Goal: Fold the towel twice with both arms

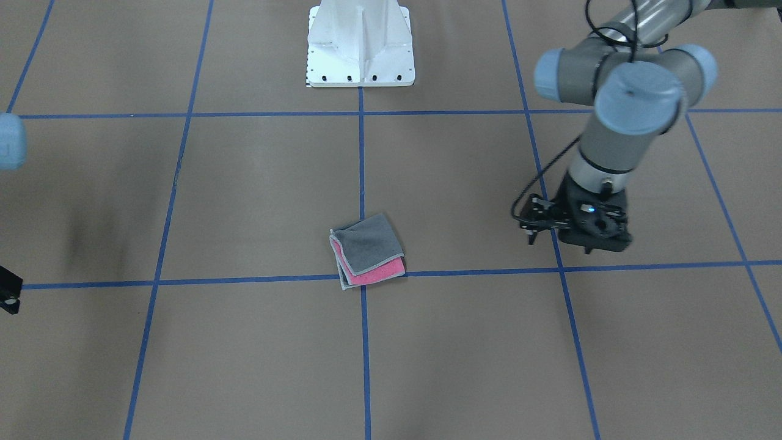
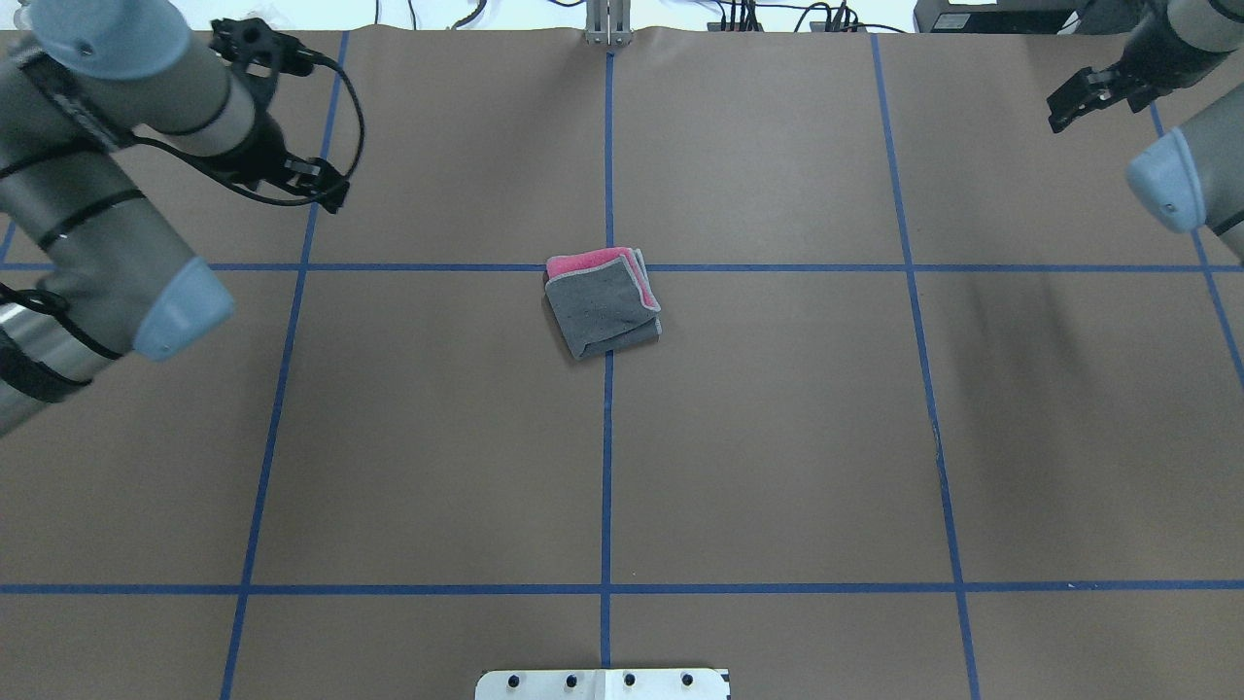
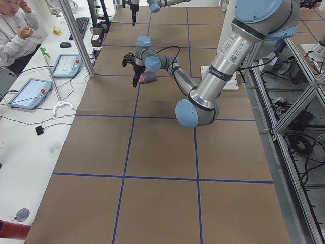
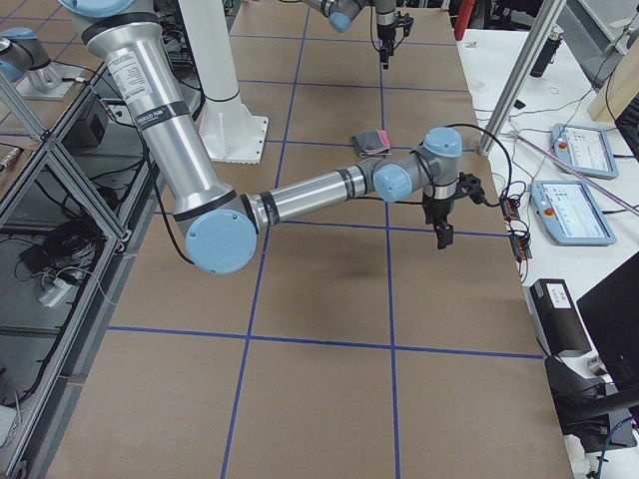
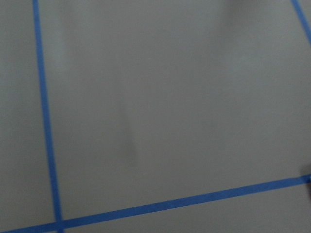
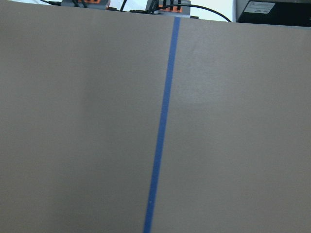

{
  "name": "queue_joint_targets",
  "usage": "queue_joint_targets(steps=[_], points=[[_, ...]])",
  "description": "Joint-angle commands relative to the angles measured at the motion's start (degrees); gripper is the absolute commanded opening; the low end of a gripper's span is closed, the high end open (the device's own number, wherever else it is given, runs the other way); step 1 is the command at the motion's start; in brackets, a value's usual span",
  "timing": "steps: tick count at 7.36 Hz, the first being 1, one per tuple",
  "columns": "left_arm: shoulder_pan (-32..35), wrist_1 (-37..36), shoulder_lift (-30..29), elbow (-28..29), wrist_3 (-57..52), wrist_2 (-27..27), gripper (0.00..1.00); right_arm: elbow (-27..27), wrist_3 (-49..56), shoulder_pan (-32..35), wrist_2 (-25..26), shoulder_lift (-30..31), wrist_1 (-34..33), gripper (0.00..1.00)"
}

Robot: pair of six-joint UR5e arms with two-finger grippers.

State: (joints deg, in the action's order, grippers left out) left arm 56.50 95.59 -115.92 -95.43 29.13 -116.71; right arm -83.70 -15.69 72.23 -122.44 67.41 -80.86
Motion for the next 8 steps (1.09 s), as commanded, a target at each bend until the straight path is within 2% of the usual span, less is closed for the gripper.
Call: queue_joint_targets(steps=[1,4,5,7,8], points=[[11.65,-0.23,8.48,0.33,-18.42,-6.50,1.00,0.03,11.16,7.19,-4.55,6.56,-0.44,1.00],[23.88,-0.32,19.11,1.12,-31.99,-14.75,1.00,-0.06,18.39,13.71,-4.65,14.40,-0.36,1.00],[26.26,-0.32,22.81,1.38,-33.33,-14.69,1.00,-0.06,18.50,15.64,-4.82,16.33,-0.01,1.00],[28.65,-0.75,25.91,1.65,-39.37,-14.69,1.00,-0.50,18.59,16.10,-4.91,17.93,0.26,1.00],[30.75,-4.85,25.92,1.30,-42.72,-14.69,1.00,-0.59,18.68,16.10,-5.00,17.93,0.26,1.00]])
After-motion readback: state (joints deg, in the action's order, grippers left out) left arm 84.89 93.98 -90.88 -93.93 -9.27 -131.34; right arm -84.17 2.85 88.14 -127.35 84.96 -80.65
